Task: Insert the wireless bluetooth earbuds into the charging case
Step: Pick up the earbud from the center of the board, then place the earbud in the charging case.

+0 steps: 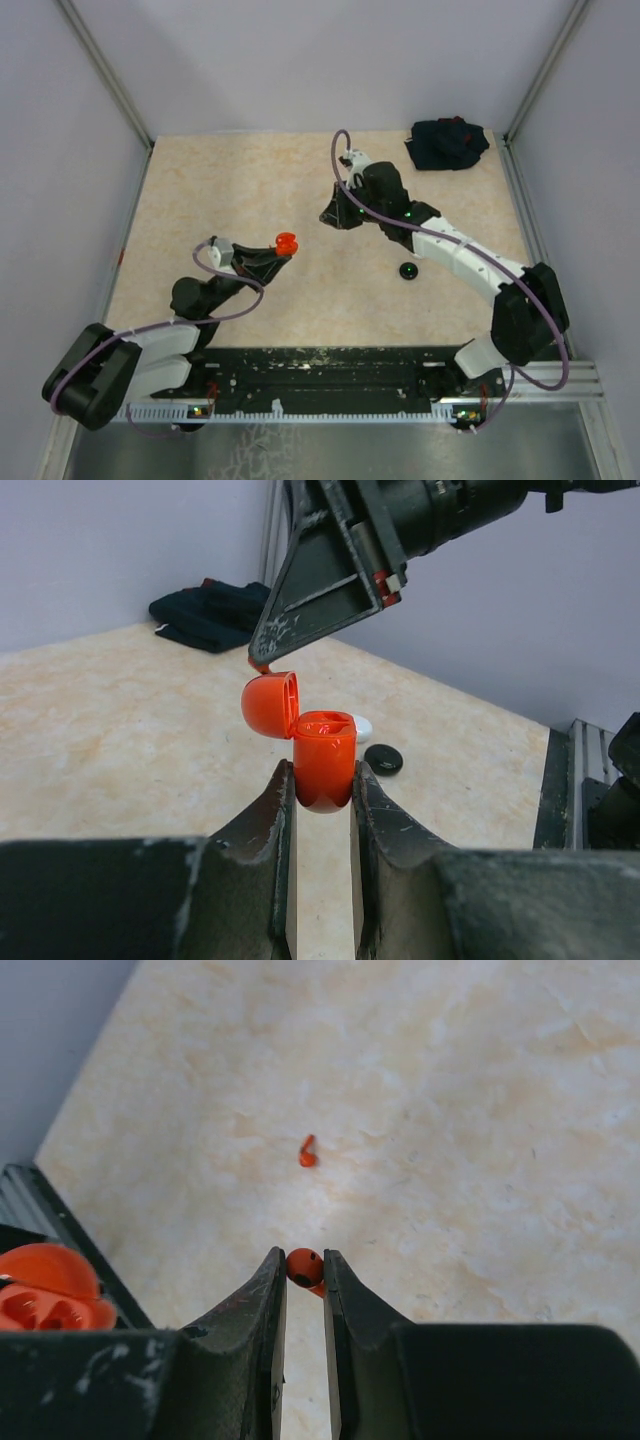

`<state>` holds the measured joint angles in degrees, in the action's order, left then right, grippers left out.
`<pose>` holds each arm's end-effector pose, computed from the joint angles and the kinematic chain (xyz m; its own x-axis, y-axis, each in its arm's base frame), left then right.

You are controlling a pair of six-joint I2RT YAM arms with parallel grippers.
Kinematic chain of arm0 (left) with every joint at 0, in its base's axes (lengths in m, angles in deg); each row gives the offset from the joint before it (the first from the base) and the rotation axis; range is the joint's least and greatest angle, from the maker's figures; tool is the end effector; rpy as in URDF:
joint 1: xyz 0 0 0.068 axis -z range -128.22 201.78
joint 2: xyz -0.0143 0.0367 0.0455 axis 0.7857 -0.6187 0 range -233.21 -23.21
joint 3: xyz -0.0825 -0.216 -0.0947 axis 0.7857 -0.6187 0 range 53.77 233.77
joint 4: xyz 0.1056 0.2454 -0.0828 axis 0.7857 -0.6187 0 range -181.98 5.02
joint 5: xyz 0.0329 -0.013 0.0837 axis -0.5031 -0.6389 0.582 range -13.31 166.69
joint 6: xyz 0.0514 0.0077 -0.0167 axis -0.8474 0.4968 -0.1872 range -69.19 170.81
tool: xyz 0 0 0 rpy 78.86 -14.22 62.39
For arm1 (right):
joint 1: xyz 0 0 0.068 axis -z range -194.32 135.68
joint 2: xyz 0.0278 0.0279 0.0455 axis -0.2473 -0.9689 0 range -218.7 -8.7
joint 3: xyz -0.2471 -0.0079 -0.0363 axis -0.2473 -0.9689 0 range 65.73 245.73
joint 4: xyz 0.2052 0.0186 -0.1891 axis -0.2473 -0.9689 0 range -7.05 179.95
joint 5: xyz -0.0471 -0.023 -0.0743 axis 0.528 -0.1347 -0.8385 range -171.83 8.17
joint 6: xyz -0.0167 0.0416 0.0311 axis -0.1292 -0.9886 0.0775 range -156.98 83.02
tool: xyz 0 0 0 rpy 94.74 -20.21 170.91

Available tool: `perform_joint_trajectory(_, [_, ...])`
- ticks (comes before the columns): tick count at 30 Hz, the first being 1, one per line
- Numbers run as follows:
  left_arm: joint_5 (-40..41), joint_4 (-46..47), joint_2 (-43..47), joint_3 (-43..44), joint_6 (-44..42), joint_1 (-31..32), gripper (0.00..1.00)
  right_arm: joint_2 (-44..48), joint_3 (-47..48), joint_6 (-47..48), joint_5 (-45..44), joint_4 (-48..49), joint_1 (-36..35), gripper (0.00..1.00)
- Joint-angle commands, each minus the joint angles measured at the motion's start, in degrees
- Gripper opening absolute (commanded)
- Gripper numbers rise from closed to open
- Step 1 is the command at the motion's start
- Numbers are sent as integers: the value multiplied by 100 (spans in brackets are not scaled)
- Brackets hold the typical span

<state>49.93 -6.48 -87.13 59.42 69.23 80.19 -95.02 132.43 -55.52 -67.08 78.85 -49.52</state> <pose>0.1721 -0.1117 0.1727 0.0368 -0.3406 -0.9395 0.8517 0.5025 -0.1488 0.2952 0.2196 0.2652 -0.6298 -0.0679 -0.7737 -0.5652 0.7233 0.3966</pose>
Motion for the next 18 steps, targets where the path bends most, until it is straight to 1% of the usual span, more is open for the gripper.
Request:
perform_joint_trajectory(1, [198, 1291, -202, -125, 464, -15, 0, 675, -213, -615, 685, 1107, -48, 7])
perform_joint_trajectory(5, [135, 1656, -338, -22, 643, -18, 0, 1159, -496, -1016, 1093, 1756, -51, 7])
perform_joint_trajectory(10, [27, 2396, -692, 97, 696, -17, 0, 1517, -840, -1476, 1633, 2597, -61, 7])
perform_joint_trajectory(16, [-536, 2407, -873, 482, 508, -17, 0, 1705, -1237, -2067, 2053, 3659, -247, 7])
perform_joint_trajectory(18, [-696, 2414, -859, 596, 378, -12, 0, 1764, -1366, -2132, 2078, 3972, -320, 7])
